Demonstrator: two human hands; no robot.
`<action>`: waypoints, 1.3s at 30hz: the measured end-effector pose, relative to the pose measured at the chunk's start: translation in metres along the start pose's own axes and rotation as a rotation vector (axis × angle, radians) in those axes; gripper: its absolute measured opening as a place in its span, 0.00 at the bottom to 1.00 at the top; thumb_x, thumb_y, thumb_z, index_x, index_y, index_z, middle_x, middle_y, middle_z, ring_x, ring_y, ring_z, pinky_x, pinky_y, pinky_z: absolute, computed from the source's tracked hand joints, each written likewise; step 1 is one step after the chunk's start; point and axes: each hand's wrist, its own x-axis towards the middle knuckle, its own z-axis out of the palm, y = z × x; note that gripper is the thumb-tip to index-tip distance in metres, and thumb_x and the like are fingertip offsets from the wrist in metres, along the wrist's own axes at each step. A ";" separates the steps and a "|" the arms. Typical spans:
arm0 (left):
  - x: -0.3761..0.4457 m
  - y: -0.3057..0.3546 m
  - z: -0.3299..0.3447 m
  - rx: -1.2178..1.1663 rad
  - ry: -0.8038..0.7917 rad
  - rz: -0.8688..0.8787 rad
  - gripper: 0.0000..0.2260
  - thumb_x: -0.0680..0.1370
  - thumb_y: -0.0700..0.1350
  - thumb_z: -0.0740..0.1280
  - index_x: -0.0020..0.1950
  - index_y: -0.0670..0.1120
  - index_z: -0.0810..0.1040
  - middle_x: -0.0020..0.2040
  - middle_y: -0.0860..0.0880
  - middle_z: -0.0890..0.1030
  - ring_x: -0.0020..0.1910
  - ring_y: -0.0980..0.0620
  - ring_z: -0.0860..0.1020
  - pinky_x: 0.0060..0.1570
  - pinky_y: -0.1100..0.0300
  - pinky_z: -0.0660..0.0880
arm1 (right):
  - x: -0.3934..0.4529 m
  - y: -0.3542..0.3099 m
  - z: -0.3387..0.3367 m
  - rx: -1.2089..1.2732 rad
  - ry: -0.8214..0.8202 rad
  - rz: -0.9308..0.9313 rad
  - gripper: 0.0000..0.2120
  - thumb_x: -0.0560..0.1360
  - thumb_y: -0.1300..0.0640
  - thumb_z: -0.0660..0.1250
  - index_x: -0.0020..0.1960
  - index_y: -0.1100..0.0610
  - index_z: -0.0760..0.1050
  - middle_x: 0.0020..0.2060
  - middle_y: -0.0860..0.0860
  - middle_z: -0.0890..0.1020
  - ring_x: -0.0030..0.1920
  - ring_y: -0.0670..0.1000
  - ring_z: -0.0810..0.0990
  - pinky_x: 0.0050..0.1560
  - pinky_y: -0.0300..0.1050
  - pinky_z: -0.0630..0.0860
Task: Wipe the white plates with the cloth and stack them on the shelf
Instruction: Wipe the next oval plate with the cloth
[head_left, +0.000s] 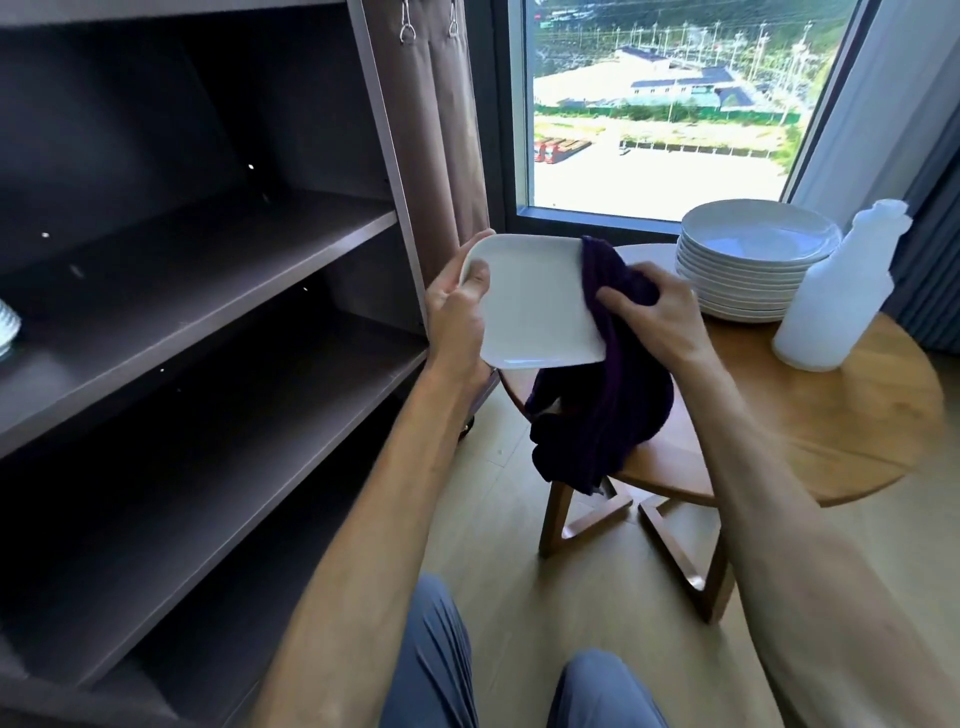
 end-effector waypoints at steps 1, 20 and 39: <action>-0.002 -0.002 0.004 -0.008 0.024 0.001 0.15 0.85 0.39 0.59 0.56 0.52 0.83 0.51 0.48 0.81 0.50 0.48 0.78 0.47 0.51 0.79 | -0.005 0.006 0.006 -0.012 0.048 0.035 0.15 0.75 0.49 0.74 0.59 0.52 0.81 0.50 0.51 0.84 0.52 0.52 0.81 0.56 0.45 0.76; -0.002 -0.041 0.054 -0.222 -0.082 -0.091 0.19 0.83 0.52 0.65 0.66 0.40 0.76 0.58 0.38 0.82 0.60 0.44 0.81 0.64 0.48 0.77 | -0.033 -0.080 0.055 0.454 0.307 -0.173 0.10 0.77 0.64 0.65 0.41 0.60 0.83 0.38 0.51 0.86 0.40 0.46 0.83 0.47 0.42 0.79; 0.024 -0.057 0.034 -0.035 0.141 -0.090 0.12 0.83 0.46 0.63 0.54 0.60 0.85 0.66 0.48 0.80 0.68 0.45 0.76 0.70 0.40 0.73 | -0.010 0.006 0.030 -0.351 0.053 0.427 0.12 0.71 0.55 0.65 0.50 0.56 0.85 0.51 0.59 0.83 0.55 0.61 0.80 0.53 0.47 0.74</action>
